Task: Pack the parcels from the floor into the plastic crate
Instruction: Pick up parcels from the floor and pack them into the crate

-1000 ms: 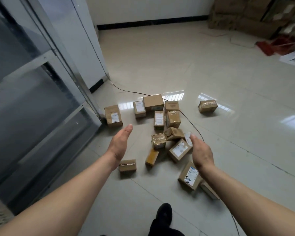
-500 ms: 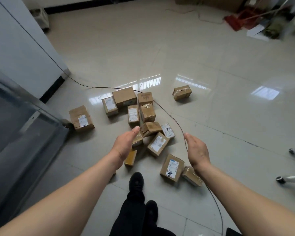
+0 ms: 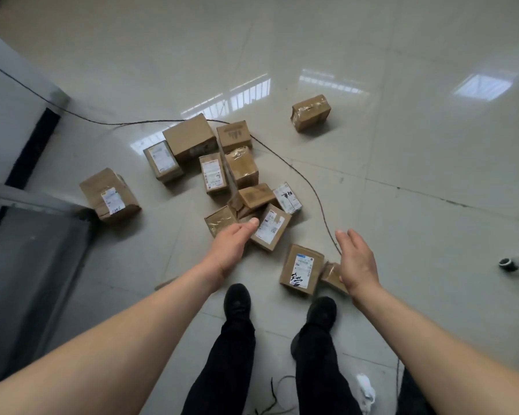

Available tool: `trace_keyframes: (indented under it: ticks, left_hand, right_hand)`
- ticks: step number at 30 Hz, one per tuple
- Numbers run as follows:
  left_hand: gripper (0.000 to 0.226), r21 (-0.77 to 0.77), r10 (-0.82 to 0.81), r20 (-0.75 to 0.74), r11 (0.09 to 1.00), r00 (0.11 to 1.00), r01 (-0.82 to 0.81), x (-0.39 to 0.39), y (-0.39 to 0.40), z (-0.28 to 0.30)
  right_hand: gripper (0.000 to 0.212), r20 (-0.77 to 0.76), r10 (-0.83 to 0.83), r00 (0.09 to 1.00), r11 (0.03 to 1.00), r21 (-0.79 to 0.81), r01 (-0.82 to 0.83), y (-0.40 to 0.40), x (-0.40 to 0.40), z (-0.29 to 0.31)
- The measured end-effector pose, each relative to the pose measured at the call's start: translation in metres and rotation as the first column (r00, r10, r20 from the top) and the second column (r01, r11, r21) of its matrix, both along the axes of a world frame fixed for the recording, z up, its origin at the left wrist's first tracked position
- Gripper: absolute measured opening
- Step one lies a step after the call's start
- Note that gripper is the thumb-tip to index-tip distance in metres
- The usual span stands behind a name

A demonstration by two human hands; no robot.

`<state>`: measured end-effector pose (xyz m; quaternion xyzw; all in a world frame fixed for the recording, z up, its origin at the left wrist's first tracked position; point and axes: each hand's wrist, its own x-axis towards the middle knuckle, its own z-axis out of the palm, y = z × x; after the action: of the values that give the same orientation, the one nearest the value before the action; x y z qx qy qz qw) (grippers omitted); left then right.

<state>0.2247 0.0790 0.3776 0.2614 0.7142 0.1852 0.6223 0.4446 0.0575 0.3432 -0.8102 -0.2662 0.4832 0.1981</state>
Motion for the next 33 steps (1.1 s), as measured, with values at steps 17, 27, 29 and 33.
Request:
trace_keyframes:
  ticks: [17, 27, 29, 33]
  left_hand:
    - [0.078, -0.588, 0.183, -0.029, 0.792, 0.983, -0.165, 0.129, -0.049, -0.405]
    - [0.072, -0.693, 0.409, 0.105, 0.684, 0.906, -0.228, 0.151, -0.067, -0.530]
    - [0.059, -0.655, 0.419, 0.081, 0.706, 0.904, -0.269, 0.150, -0.066, -0.522]
    - [0.056, -0.578, 0.363, 0.049, 0.770, 0.931, -0.270, 0.130, -0.063, -0.472]
  right_hand:
    - [0.073, 0.024, 0.289, 0.957, 0.939, -0.203, -0.278, 0.022, 0.105, -0.386]
    - [0.032, 0.029, 0.427, 0.904, 0.869, -0.289, -0.401, 0.021, 0.104, -0.505]
    - [0.040, 0.053, 0.404, 0.913, 0.875, -0.314, -0.369, 0.019, 0.101, -0.497]
    - [0.061, 0.117, 0.459, 0.881, 0.848, -0.354, -0.395, 0.020, 0.094, -0.436]
